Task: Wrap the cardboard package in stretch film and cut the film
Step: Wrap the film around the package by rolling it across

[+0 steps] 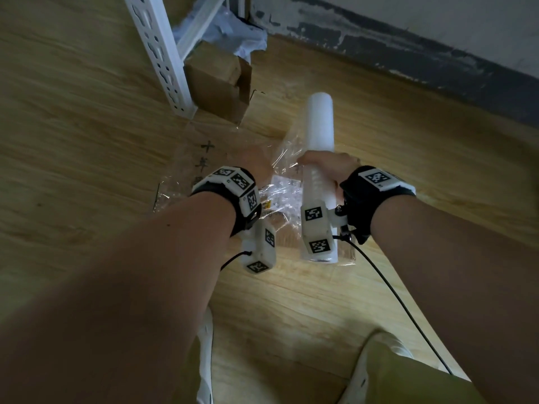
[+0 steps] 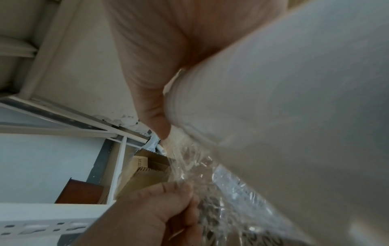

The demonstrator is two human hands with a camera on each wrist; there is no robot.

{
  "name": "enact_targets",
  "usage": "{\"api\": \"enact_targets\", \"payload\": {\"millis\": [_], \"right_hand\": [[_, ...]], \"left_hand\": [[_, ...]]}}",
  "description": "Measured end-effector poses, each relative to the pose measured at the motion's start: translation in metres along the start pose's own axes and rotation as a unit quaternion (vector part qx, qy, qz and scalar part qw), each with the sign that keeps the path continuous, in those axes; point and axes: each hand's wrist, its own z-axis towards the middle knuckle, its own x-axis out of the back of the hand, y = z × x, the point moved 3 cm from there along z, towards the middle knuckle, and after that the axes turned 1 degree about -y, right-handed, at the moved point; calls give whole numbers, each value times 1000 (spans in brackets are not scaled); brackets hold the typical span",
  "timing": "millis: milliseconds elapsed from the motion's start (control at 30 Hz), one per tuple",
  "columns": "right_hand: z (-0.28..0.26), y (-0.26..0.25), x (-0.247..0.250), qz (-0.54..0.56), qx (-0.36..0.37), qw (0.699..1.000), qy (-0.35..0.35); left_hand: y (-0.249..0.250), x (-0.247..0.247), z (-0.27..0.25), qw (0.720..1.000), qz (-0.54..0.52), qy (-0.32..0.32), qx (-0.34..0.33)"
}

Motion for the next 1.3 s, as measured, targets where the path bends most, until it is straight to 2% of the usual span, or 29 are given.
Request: {"api": "enact_targets", "payload": {"millis": [100, 200, 267, 333, 400, 433, 500, 567, 633, 767, 800, 867, 933, 1000, 1067, 1100, 1167, 1300], "right_hand": [[-8, -4, -2, 18, 14, 1000, -7], [-4, -9, -10, 23, 16, 999, -16], [3, -8, -15, 31, 16, 999, -31], [10, -7, -21, 39, 17, 998, -37], [8, -7, -27, 45, 18, 998, -42], [3, -8, -30, 50, 14, 998, -46], [-5, -11, -37, 76, 9, 996, -54], [-7, -13, -42, 99, 9, 993, -61], [-6, -13, -40, 126, 10, 989, -74], [1, -14, -30, 174, 19, 979, -105], [4, -15, -29, 133, 42, 986, -94], [13, -13, -33, -69, 109, 990, -62], [20, -3, -50, -257, 176, 949, -49], [25, 10, -73, -364, 222, 902, -69], [29, 19, -87, -466, 212, 856, -66], [31, 21, -89, -492, 191, 847, -65], [28, 22, -89, -493, 148, 855, -72], [22, 26, -94, -503, 128, 851, -75]], "left_hand": [[-6, 0, 1, 999, 47, 4, 8], [-18, 1, 4, 999, 28, 23, 30], [-22, 9, 4, 997, -55, 35, 33], [-19, 23, -4, 981, -188, 34, 20], [-12, 34, -19, 953, -301, -20, 20], [-9, 36, -27, 936, -342, -72, 29], [-4, 36, -40, 917, -356, -178, 38], [2, 32, -48, 911, -335, -239, 22], [9, 28, -50, 912, -336, -236, 11], [3, 27, -43, 921, -355, -156, 48], [2, 29, -42, 923, -354, -143, 56], [0, 33, -40, 928, -345, -126, 70], [-3, 38, -40, 928, -344, -115, 79], [-8, 38, -42, 932, -330, -125, 83], [-14, 40, -43, 942, -306, -119, 76], [-19, 41, -43, 946, -297, -109, 75], [-28, 48, -45, 951, -283, -89, 84], [-57, 57, -48, 948, -275, -75, 143]]}}
